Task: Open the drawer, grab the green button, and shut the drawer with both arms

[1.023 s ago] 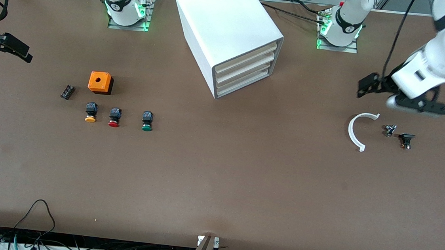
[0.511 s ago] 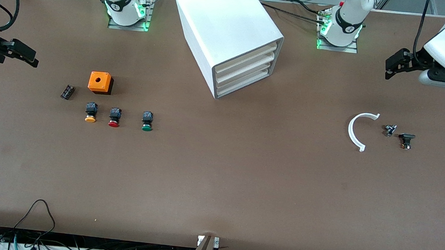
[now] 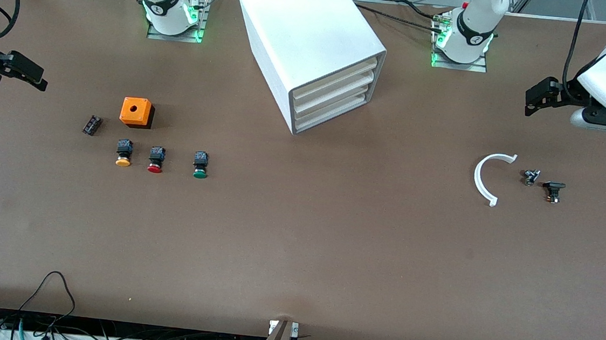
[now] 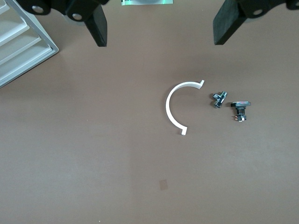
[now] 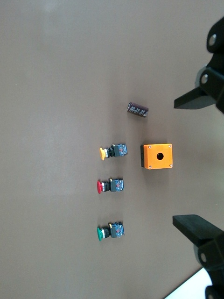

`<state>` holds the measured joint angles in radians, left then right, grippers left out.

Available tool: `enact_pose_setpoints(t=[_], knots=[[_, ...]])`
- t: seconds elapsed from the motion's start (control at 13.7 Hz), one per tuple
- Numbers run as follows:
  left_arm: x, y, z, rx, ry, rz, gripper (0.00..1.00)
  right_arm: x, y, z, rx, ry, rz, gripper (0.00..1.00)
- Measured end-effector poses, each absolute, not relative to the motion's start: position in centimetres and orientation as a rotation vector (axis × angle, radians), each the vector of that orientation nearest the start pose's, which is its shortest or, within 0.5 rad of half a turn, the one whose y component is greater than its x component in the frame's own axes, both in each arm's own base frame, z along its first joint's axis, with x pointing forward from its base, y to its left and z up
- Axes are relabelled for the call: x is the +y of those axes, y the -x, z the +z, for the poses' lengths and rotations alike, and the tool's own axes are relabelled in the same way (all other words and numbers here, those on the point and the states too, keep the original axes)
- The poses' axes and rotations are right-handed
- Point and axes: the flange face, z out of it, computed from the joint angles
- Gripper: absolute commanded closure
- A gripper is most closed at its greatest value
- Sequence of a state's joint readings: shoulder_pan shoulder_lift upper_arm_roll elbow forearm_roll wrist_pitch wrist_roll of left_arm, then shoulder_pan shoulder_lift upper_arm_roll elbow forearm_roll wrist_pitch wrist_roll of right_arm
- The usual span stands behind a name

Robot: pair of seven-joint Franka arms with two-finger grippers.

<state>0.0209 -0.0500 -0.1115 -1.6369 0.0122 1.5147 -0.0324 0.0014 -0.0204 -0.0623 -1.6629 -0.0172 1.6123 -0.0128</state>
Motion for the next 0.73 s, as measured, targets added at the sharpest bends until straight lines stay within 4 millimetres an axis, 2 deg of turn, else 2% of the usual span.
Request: enact_pose_setpoints(t=[0.29,0.73], knots=[[-2.8,-53.5,61.2,0.022,3.162,0.125,0.0,-3.6,-54.9,59.6,0.074,3.155,0.049,0.0],[-3.5,-53.6,61.2,0.04,3.162,0.124,0.0,-3.6,-54.7,59.5,0.074,3.154,0.064,0.0]])
